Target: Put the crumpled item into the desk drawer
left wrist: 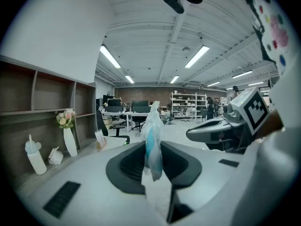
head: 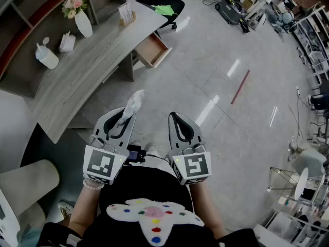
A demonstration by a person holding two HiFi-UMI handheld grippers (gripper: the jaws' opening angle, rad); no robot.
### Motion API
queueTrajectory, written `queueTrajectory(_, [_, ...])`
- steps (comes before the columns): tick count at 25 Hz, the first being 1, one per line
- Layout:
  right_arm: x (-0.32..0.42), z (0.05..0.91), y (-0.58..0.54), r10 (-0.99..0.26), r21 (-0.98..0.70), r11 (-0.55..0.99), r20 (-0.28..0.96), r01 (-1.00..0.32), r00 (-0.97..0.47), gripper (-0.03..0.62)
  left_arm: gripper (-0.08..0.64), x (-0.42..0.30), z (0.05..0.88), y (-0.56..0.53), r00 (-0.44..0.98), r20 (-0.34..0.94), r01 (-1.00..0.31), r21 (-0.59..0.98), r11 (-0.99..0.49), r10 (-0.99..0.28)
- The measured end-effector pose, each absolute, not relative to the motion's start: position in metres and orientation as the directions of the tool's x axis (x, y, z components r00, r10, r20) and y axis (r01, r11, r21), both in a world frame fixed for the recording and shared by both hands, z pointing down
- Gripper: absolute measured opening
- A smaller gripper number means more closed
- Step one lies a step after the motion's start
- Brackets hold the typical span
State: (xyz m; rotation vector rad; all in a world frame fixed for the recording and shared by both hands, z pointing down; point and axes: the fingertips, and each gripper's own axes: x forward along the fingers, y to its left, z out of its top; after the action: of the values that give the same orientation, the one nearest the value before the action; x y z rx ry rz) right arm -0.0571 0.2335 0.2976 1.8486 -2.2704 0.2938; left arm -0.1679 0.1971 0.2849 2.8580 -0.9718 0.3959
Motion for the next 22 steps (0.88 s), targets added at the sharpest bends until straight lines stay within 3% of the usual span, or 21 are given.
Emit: queueTrajectory(22, [-0.048, 0.299, 0.234, -0.943, -0.055, 0.168, 0.282, -0.984, -0.177, 0.003, 0.083, -0.155, 0.283, 0.196, 0.775, 0.266, -0.593, -0.005, -0.805, -0.573])
